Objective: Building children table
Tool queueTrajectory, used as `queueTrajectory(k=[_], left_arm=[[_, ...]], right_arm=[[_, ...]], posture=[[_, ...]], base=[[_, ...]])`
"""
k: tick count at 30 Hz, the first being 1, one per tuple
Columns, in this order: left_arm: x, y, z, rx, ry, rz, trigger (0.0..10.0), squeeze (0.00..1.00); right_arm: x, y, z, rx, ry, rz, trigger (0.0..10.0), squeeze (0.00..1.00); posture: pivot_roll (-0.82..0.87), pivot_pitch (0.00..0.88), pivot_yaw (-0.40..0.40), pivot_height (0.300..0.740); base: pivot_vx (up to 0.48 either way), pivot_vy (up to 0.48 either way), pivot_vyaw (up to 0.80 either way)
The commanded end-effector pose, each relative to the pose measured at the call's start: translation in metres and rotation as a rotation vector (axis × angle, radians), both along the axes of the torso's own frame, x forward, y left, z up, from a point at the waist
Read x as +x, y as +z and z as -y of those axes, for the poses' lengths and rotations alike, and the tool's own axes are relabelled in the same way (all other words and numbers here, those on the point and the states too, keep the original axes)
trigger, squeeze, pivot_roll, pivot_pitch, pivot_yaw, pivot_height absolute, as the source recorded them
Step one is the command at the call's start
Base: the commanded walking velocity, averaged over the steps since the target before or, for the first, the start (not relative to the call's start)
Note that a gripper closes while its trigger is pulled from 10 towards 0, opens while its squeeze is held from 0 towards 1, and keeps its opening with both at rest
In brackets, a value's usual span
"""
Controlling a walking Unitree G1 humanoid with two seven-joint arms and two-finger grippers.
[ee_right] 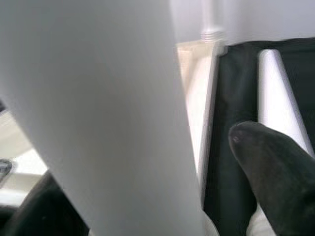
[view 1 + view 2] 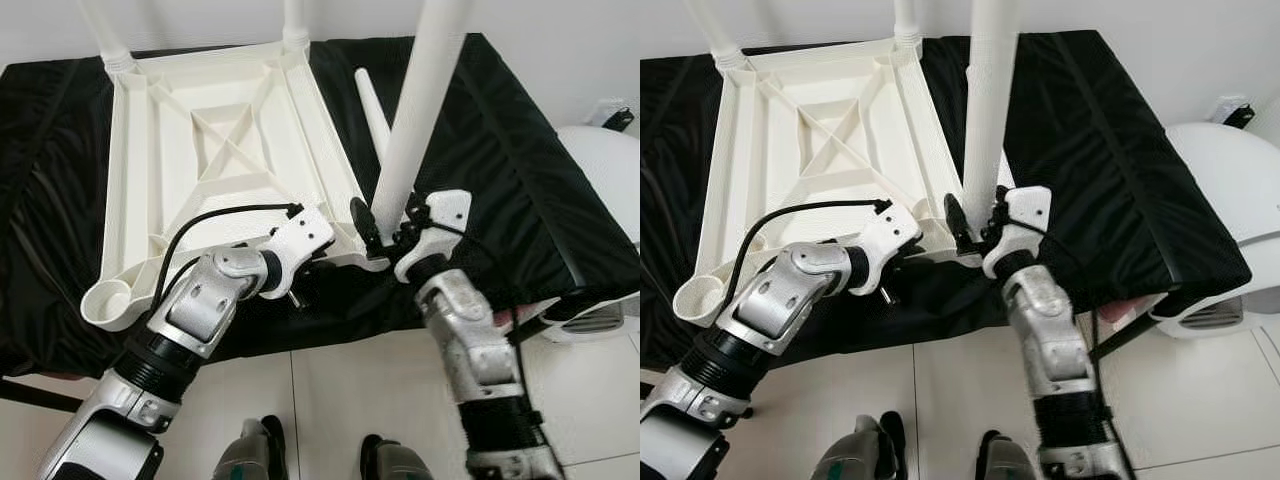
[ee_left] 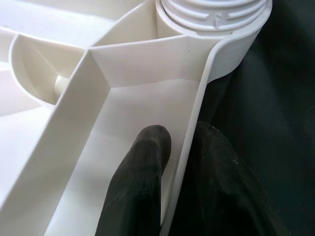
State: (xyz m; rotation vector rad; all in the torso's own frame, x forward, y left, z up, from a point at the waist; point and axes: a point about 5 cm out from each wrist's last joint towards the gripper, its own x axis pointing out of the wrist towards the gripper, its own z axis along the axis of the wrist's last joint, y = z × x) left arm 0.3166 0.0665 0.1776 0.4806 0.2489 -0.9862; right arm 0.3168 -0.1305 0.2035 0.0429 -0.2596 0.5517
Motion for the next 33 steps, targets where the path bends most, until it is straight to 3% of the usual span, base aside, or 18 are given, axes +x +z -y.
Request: queueTrajectory(k=[1,3,6,9,17,31,32,33], left_arm=[[-0.002,-0.005,-0.003,-0.001,-0.001,-0.019,10.0,0.0],[-0.002,-0.004,-0.002,-0.001,-0.002,-0.018,10.0,0.0],[-0.002,-0.004,-0.002,-0.001,-0.001,-0.013,10.0,0.0],[-0.002,-0.004,-0.002,-0.002,-0.003,-0.012,10.0,0.0],[-0.003,-0.004,-0.001,-0.002,-0.008,-0.012,10.0,0.0],[-0.004,-0.003,0.0,0.002,-0.017,-0.013,10.0,0.0],[-0.004,-0.003,0.0,0.002,-0.018,-0.013,10.0,0.0],[-0.004,-0.003,0.0,0.002,-0.018,-0.013,10.0,0.0]], right_arm=[[0.0,0.001,0.007,0.014,0.037,0.004,10.0,0.0],[0.002,0.003,0.012,-0.017,0.085,0.01,10.0,0.0],[0.006,0.007,0.022,-0.084,0.255,-0.006,10.0,0.0],[0.009,0.006,0.024,-0.123,0.318,-0.019,10.0,0.0],[0.018,0.004,0.028,-0.223,0.426,-0.046,10.0,0.0],[0.023,0.002,0.021,-0.222,0.54,-0.058,10.0,0.0],[0.023,0.001,0.019,-0.218,0.561,-0.056,8.0,0.0],[0.023,0.001,0.019,-0.218,0.561,-0.056,8.0,0.0]], posture=[[-0.05,0.168,0.02,0.74],[-0.04,0.166,0.019,0.74],[-0.05,0.157,0.015,0.74],[-0.05,0.152,0.015,0.74],[-0.04,0.147,0.018,0.74],[-0.04,0.146,0.024,0.74],[-0.04,0.147,0.026,0.74],[-0.04,0.147,0.026,0.74]], base=[[0.0,0.0,0.0],[0.0,0.0,0.0],[0.0,0.0,0.0],[0.0,0.0,0.0],[0.0,0.0,0.0],[0.0,0.0,0.0],[0.0,0.0,0.0],[0.0,0.0,0.0]])
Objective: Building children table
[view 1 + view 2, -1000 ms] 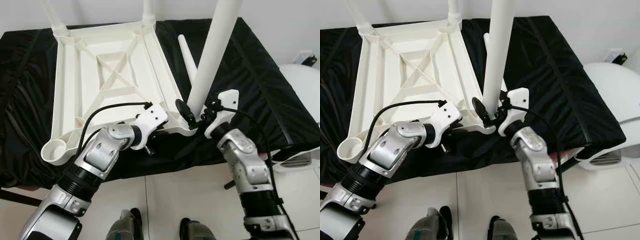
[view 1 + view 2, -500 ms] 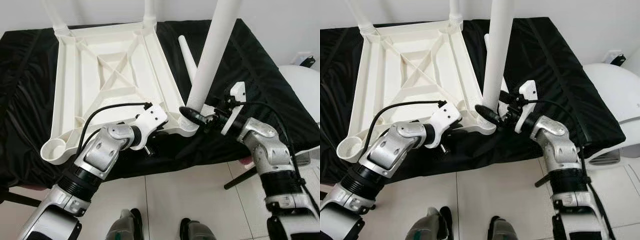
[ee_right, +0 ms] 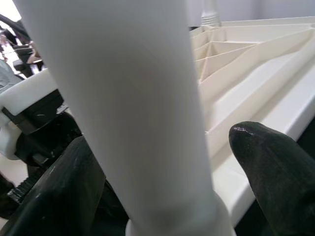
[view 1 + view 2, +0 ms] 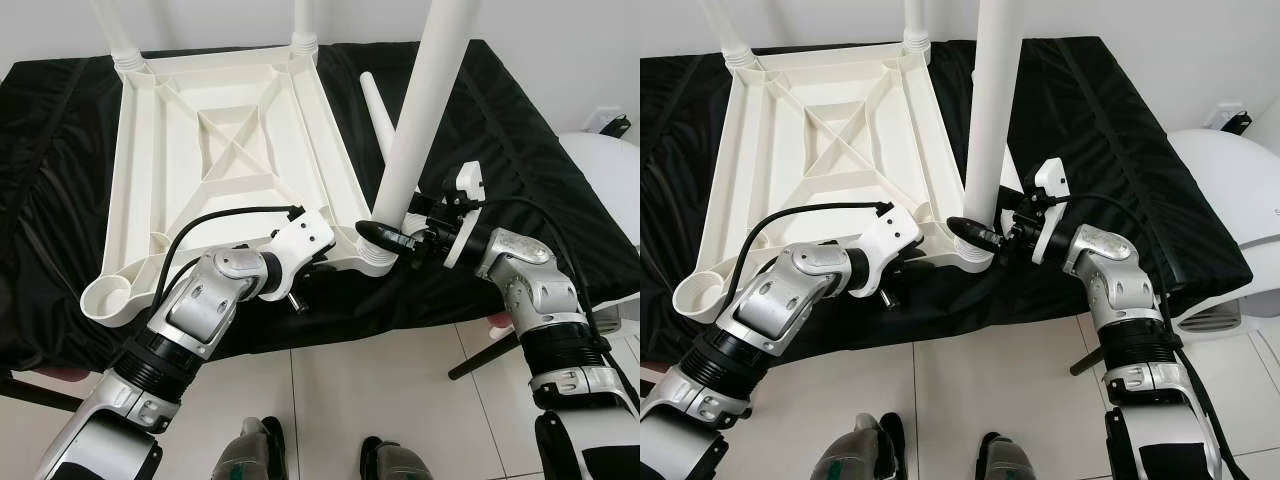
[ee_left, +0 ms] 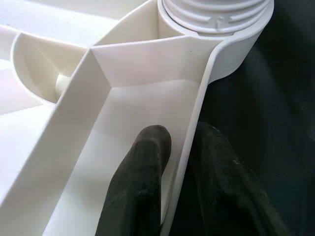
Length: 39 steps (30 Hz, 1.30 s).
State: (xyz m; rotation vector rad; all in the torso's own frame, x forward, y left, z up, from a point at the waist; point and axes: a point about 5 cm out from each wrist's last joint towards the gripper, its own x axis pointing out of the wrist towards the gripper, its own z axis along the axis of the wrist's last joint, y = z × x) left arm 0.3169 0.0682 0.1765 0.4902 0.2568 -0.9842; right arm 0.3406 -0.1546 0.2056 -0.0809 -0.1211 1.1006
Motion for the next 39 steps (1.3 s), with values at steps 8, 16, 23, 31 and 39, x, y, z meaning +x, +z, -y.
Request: queueTrajectory(k=[8,16,23,31,39], left_arm=[[-0.005,-0.002,0.003,-0.009,-0.023,-0.012,10.0,0.0],[-0.004,-0.001,0.003,-0.009,-0.024,-0.012,10.0,0.0],[-0.004,-0.001,0.003,-0.013,-0.022,-0.013,10.0,0.0],[-0.004,-0.001,0.003,-0.018,-0.017,-0.014,10.0,0.0],[-0.003,0.0,0.003,-0.021,-0.014,-0.012,10.0,0.0]], right_arm=[[0.002,0.0,-0.004,0.009,0.046,0.012,0.0,0.0],[0.0,0.002,0.002,0.016,0.028,0.024,0.0,0.0],[-0.008,0.001,0.004,0.03,-0.03,0.057,10.0,0.0],[-0.018,-0.005,-0.004,0.074,-0.119,0.078,10.0,0.0],[-0.025,-0.006,-0.012,0.149,-0.24,0.086,10.0,0.0]], posture=[[-0.04,0.156,0.028,0.74],[-0.04,0.164,0.029,0.74],[-0.05,0.178,0.025,0.74],[-0.05,0.184,0.022,0.74],[-0.06,0.185,0.023,0.74]], base=[[0.0,0.0,0.0],[0.0,0.0,0.0],[0.0,0.0,0.0],[0.0,0.0,0.0],[0.0,0.0,0.0]])
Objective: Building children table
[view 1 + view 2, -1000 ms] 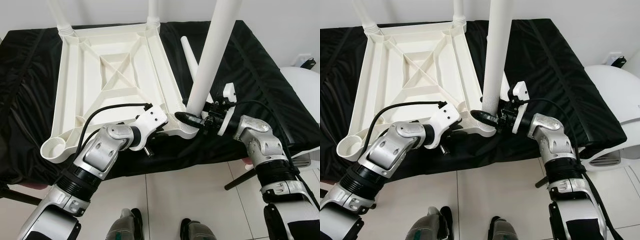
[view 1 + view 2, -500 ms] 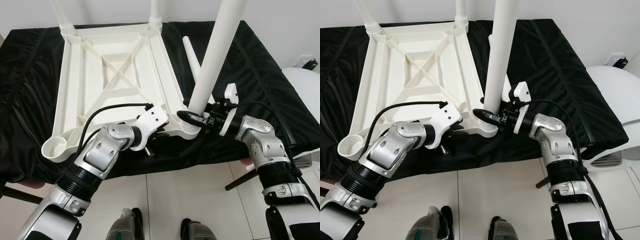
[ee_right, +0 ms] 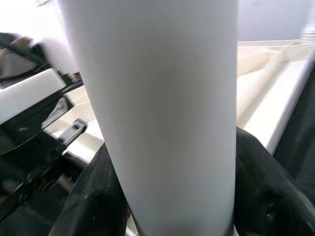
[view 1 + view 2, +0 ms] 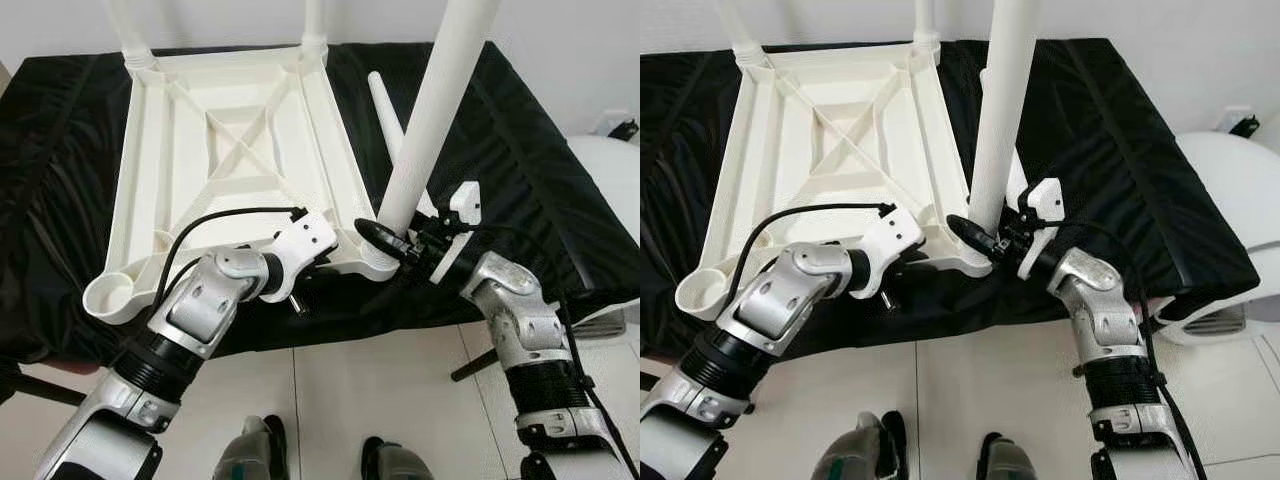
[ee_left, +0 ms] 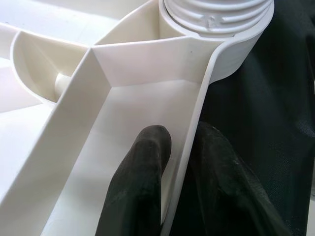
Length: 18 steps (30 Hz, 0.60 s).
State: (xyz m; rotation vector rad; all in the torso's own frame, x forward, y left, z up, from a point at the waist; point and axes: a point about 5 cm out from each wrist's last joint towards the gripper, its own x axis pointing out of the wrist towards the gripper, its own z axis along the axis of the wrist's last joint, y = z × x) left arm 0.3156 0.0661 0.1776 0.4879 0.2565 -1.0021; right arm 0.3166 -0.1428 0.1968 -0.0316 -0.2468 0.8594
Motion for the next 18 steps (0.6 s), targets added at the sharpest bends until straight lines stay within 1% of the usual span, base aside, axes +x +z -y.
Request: queueTrajectory(k=[1,3,7,10,11,13,15,18], left_arm=[[-0.002,-0.001,0.001,-0.018,0.003,-0.006,10.0,0.0],[-0.002,-0.001,0.001,-0.018,0.003,-0.005,10.0,0.0],[-0.002,-0.001,0.001,-0.018,0.003,-0.005,10.0,0.0],[-0.001,0.0,0.001,-0.02,0.006,-0.004,10.0,0.0],[-0.001,0.0,0.001,-0.02,0.007,-0.003,10.0,0.0],[-0.001,0.0,0.001,-0.019,0.007,-0.003,10.0,0.0],[-0.002,0.0,0.001,-0.019,0.007,-0.002,10.0,0.0],[-0.002,0.0,0.001,-0.019,0.007,-0.002,10.0,0.0]], right_arm=[[-0.002,0.003,-0.001,0.041,-0.042,0.009,10.0,0.0],[-0.003,0.003,-0.003,0.069,-0.101,0.015,10.0,0.0],[-0.004,0.003,-0.004,0.078,-0.118,0.012,10.0,0.0],[-0.01,-0.006,-0.017,0.118,-0.245,-0.015,10.0,0.0],[-0.011,-0.008,-0.02,0.125,-0.269,-0.016,10.0,0.0],[-0.011,-0.008,-0.022,0.128,-0.279,-0.015,10.0,0.0],[-0.012,-0.008,-0.027,0.149,-0.321,-0.024,10.0,0.0],[-0.013,-0.008,-0.029,0.157,-0.343,-0.027,10.0,0.0]], posture=[[-0.06,0.185,0.023,0.74],[-0.06,0.184,0.022,0.74],[-0.06,0.184,0.022,0.74],[-0.05,0.182,0.019,0.74],[-0.05,0.181,0.018,0.74],[-0.05,0.181,0.018,0.74],[-0.05,0.176,0.017,0.74],[-0.05,0.174,0.017,0.74]], base=[[0.0,0.0,0.0],[0.0,0.0,0.0],[0.0,0.0,0.0],[0.0,0.0,0.0],[0.0,0.0,0.0],[0.0,0.0,0.0],[0.0,0.0,0.0],[0.0,0.0,0.0]])
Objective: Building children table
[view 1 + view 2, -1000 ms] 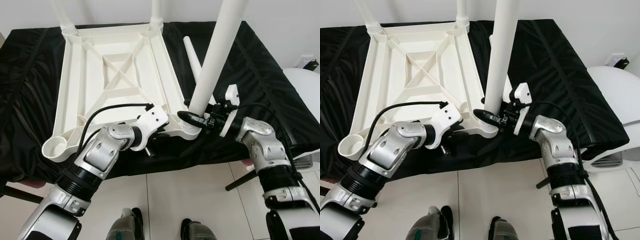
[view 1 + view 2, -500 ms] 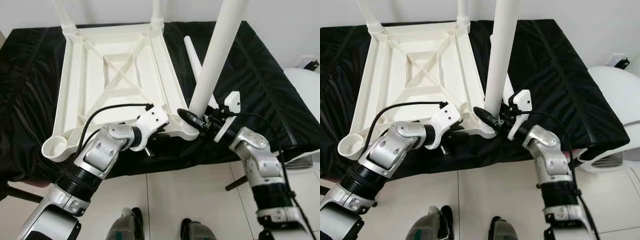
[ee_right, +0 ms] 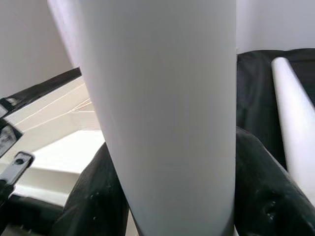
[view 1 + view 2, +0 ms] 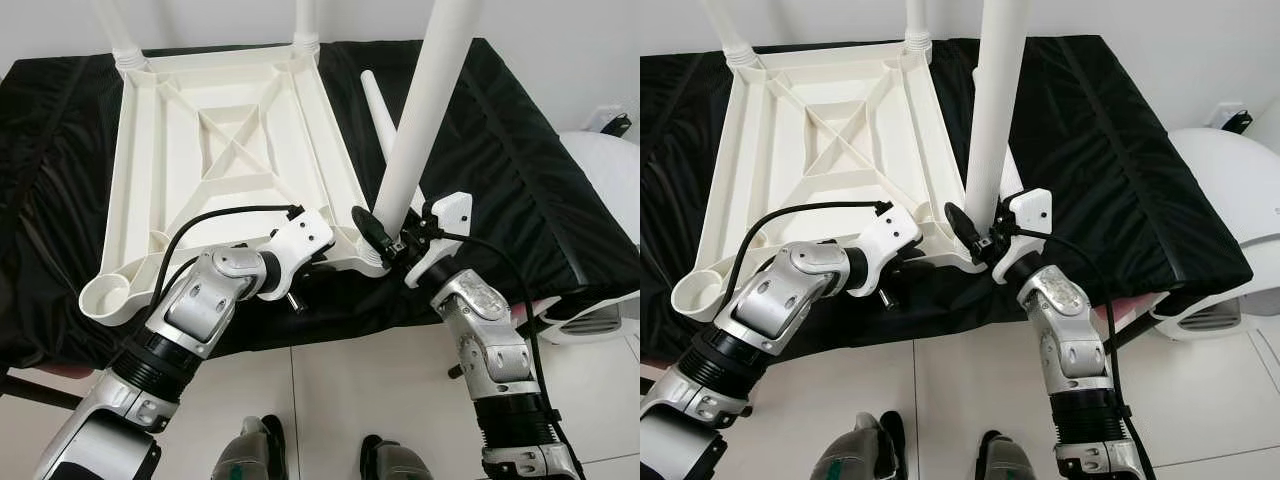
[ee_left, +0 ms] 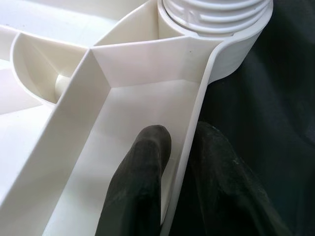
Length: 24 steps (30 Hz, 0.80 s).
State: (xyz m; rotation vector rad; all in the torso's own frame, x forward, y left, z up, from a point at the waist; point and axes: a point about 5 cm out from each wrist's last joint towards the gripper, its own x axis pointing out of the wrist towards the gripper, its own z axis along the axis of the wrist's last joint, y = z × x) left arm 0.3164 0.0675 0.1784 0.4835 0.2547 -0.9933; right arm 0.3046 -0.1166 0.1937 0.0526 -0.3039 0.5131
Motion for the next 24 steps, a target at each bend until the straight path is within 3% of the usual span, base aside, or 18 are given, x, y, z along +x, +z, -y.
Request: queueTrajectory(k=[1,7,17,24], left_arm=[[-0.003,-0.001,0.002,-0.015,-0.003,-0.003,10.0,0.0],[-0.003,-0.001,0.002,-0.013,-0.005,-0.001,10.0,0.0],[-0.004,-0.002,0.003,-0.012,-0.01,-0.001,10.0,0.0],[-0.005,-0.002,0.003,-0.01,-0.012,0.0,10.0,0.0]], right_arm=[[-0.001,-0.005,-0.005,0.034,-0.049,-0.038,10.0,0.0],[-0.002,-0.006,-0.014,0.072,-0.205,-0.055,10.0,0.0],[-0.011,-0.013,-0.036,0.082,-0.282,-0.08,10.0,0.0],[-0.011,-0.015,-0.038,0.081,-0.325,-0.09,10.0,0.0]], posture=[[-0.05,0.172,0.017,0.74],[-0.05,0.164,0.015,0.74],[-0.04,0.153,0.009,0.74],[-0.04,0.148,0.008,0.74]], base=[[0.0,0.0,0.0],[0.0,0.0,0.0],[0.0,0.0,0.0],[0.0,0.0,0.0]])
